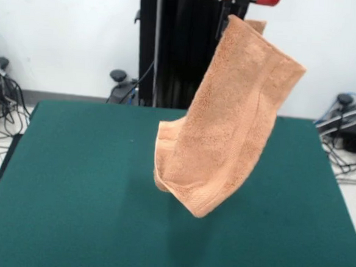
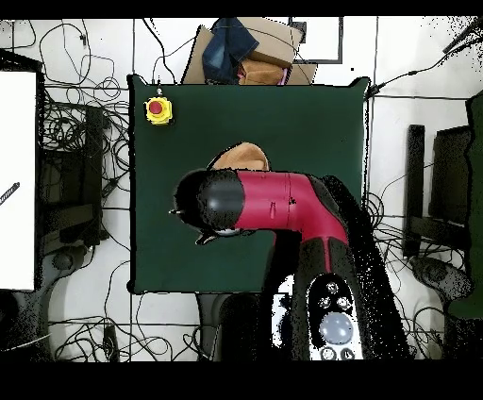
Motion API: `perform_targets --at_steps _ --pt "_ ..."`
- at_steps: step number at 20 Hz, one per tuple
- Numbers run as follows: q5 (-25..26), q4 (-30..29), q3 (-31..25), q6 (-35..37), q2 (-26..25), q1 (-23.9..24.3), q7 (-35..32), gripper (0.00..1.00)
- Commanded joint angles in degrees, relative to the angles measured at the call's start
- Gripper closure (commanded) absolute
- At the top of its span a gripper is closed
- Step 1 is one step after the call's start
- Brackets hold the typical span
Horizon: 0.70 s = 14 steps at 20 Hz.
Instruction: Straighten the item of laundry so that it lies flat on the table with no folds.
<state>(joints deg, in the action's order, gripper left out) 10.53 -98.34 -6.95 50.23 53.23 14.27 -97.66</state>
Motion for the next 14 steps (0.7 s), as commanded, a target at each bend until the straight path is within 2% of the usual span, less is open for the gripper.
perform_targets --at_steps 1,8,10,12,14 --pt "5.44 -4.69 -2.42 -5.19 -4.08 -1.28 0.09 1.0" --pt "8.37 -4.76 -1.19 -7.34 -6.74 -2.86 -2.56 1.0" --pt "7.82 -5.6 -1.41 -6.12 -6.51 -2.63 -2.31 1.0" --pt "7.51 -5.73 -0.67 -0.77 -4.54 -3.68 -2.28 1.0" --pt "8.04 -5.45 -0.47 -2.59 -5.23 -4.15 -3.44 1.0"
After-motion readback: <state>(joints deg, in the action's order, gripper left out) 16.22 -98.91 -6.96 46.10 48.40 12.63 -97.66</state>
